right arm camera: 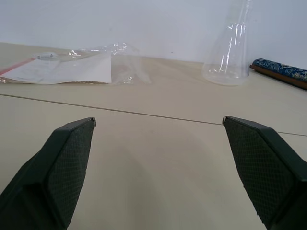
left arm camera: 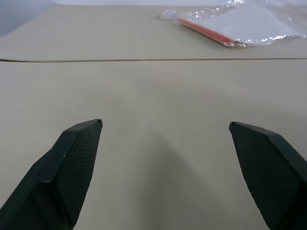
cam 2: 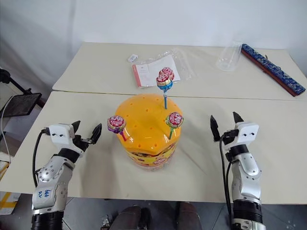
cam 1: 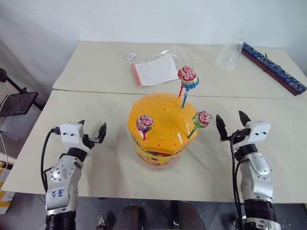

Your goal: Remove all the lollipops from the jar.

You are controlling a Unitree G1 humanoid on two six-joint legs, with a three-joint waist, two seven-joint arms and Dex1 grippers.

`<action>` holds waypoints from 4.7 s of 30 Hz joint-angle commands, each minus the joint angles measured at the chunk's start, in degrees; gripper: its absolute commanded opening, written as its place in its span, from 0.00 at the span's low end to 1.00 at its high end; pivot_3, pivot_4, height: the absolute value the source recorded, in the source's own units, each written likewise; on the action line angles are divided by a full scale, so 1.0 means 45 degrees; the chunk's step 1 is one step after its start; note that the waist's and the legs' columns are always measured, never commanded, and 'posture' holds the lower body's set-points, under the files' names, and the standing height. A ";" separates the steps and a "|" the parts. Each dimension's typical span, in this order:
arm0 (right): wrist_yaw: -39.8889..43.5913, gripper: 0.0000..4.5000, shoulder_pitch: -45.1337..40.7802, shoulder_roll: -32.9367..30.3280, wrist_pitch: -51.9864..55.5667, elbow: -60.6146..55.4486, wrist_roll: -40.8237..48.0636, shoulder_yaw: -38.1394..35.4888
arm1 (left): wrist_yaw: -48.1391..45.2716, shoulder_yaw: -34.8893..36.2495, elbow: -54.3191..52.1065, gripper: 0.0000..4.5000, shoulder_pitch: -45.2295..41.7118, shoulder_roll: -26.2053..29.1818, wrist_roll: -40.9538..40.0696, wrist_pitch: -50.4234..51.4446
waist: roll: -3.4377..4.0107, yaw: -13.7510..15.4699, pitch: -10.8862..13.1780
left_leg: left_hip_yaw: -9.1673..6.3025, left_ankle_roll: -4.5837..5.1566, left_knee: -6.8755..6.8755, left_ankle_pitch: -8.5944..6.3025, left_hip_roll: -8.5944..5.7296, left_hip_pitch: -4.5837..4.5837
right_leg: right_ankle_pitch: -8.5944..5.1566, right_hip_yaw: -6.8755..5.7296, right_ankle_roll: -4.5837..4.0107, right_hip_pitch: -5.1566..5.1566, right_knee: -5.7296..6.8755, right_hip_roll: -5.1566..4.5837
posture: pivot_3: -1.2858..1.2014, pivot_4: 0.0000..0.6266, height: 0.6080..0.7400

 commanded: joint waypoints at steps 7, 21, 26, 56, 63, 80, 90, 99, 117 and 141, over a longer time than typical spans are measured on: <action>0.4612 0.99 0.1288 -0.2030 0.0443 -0.2660 0.3729 -0.0359 | -0.4400 0.1070 -0.1010 1.00 0.0029 0.1762 -0.4289 0.0928 | 0.0000 0.0013 0.0000 | -0.0016 0.0005 0.0000 -0.0010 0.0014 -0.0010 | -0.0001 0.0029 -0.0002 -0.0002 -0.0006 -0.0020 | 0.52 0.24 1.00; 0.9892 0.99 0.5314 -0.5675 0.6117 -0.9496 1.2510 -0.4209 | -1.4760 0.1880 0.4803 1.00 -0.2726 0.9466 -0.7403 0.5133 | 0.0003 0.0039 -0.0001 | 0.0001 -0.0017 0.0004 -0.0062 0.0084 0.0004 | -0.0013 -0.0003 -0.0024 0.0015 -0.0060 0.0015 | 0.52 0.24 1.00; 1.1933 0.99 0.5431 -0.5075 0.4830 -1.0589 1.1212 -0.3750 | -1.4931 0.1826 0.3038 1.00 -0.3560 0.9408 -0.8984 0.6955 | -0.0003 0.0057 -0.0001 | 0.0019 -0.0019 0.0005 -0.0064 0.0081 0.0002 | -0.0012 0.0004 -0.0022 0.0008 -0.0057 0.0013 | 0.52 0.24 1.00; 1.0409 0.99 0.5089 -0.3347 0.3223 -1.1673 0.9418 -0.1686 | -1.3476 -0.2624 -0.1843 1.00 -0.7547 0.5932 -0.8011 0.5613 | -0.0027 0.0338 -0.0008 | 0.0105 -0.0022 0.0046 -0.0055 0.0068 0.0029 | -0.0011 0.0064 -0.0020 -0.0005 -0.0014 0.0117 | 0.52 0.24 1.00; 0.9703 1.00 0.4868 -0.3422 0.3135 -1.1763 0.9139 -0.1278 | -1.3267 -0.3129 -0.1647 0.74 -0.8009 0.5582 -0.7965 0.5756 | -0.0031 0.0375 -0.0011 | 0.0097 -0.0020 0.0062 -0.0054 0.0081 0.0025 | -0.0011 0.0070 -0.0020 0.0003 -0.0022 0.0135 | 0.52 0.24 1.00; 0.8041 1.00 0.3942 -0.3813 0.3503 -1.2452 0.9571 -0.0518 | -0.9894 -0.0166 0.1202 0.00 -0.9650 0.3904 -1.2515 0.7912 | -0.0031 0.0328 -0.0010 | 0.0071 -0.0016 0.0138 -0.0056 0.0114 0.0000 | -0.0011 0.0072 -0.0020 0.0003 0.0011 0.0144 | 0.52 0.24 1.00; 1.0319 1.00 0.3493 -0.4328 0.3131 -1.1312 0.9462 -0.0525 | -0.9632 0.1019 0.4573 0.00 -0.6371 0.8230 -0.7765 0.6219 | -0.0030 0.0063 -0.0010 | 0.0102 -0.0031 0.0110 -0.0068 0.0126 0.0027 | -0.0014 0.0080 -0.0024 -0.0003 0.0010 0.0192 | 0.52 0.24 1.00; 1.4584 1.00 0.4257 -0.5768 0.2520 -0.8455 0.9037 -0.1596 | -0.8872 0.2511 0.3857 0.00 0.0339 0.9818 -0.4970 0.6196 | -0.0067 0.0224 -0.0029 | 0.0101 -0.0008 0.0051 -0.0132 0.0140 0.0020 | -0.0024 0.0072 -0.0045 -0.0035 -0.0009 0.0116 | 0.52 0.24 1.00; 1.0842 1.00 0.3555 -0.7692 0.3305 -0.7989 1.0246 -0.1002 | -1.3723 0.3504 0.4994 0.78 0.1020 1.0671 -0.5247 0.4525 | -0.0070 0.0199 -0.0031 | 0.0139 -0.0056 0.0048 -0.0160 0.0142 0.0025 | -0.0036 0.0035 -0.0067 -0.0053 -0.0013 -0.0023 | 0.52 0.24 1.00; 0.7713 0.83 0.0644 -0.6935 0.7333 -0.9812 0.9666 0.0963 | -1.2332 0.2918 -0.0938 0.78 -0.1641 0.5878 -1.0909 0.5855 | -0.0071 0.0060 -0.0036 | 0.0180 -0.0023 0.0125 -0.0150 0.0144 0.0024 | -0.0045 0.0013 -0.0082 -0.0032 0.0023 0.0023 | 0.52 0.24 1.00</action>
